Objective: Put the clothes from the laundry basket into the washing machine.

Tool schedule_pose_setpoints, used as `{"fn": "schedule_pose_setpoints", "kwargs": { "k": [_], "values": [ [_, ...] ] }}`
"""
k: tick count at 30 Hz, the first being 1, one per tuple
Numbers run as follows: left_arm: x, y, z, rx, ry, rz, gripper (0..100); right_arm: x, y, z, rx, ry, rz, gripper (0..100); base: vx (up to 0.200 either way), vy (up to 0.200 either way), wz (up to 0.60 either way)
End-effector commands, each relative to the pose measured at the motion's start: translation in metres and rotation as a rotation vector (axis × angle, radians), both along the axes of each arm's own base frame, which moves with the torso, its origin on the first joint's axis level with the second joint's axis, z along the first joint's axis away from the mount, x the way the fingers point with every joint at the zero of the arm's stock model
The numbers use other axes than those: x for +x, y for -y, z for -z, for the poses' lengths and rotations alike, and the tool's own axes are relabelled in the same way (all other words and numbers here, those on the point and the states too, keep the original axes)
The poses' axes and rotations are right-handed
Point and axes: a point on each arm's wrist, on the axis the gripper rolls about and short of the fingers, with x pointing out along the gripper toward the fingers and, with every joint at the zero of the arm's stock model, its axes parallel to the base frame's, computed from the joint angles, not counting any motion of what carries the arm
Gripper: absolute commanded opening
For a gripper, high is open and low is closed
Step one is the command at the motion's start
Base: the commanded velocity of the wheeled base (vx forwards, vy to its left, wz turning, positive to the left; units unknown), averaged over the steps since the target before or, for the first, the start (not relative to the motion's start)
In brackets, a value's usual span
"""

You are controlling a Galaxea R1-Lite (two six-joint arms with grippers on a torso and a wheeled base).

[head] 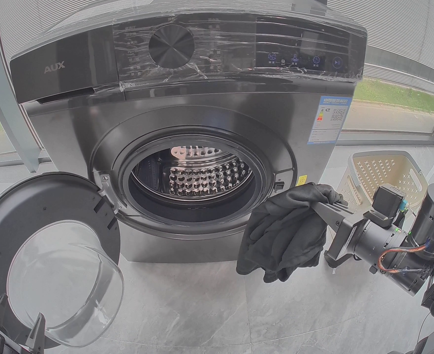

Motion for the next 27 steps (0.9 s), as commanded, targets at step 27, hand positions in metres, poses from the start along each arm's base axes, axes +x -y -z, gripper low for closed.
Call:
{"fn": "schedule_pose_setpoints", "kwargs": {
  "k": [27],
  "values": [
    [0.000,0.000,0.005,0.014,0.001,0.004,100,-0.034,-0.028,0.026,0.059,-0.122,-0.218,0,0.000,0.000,0.00]
  ]
}}
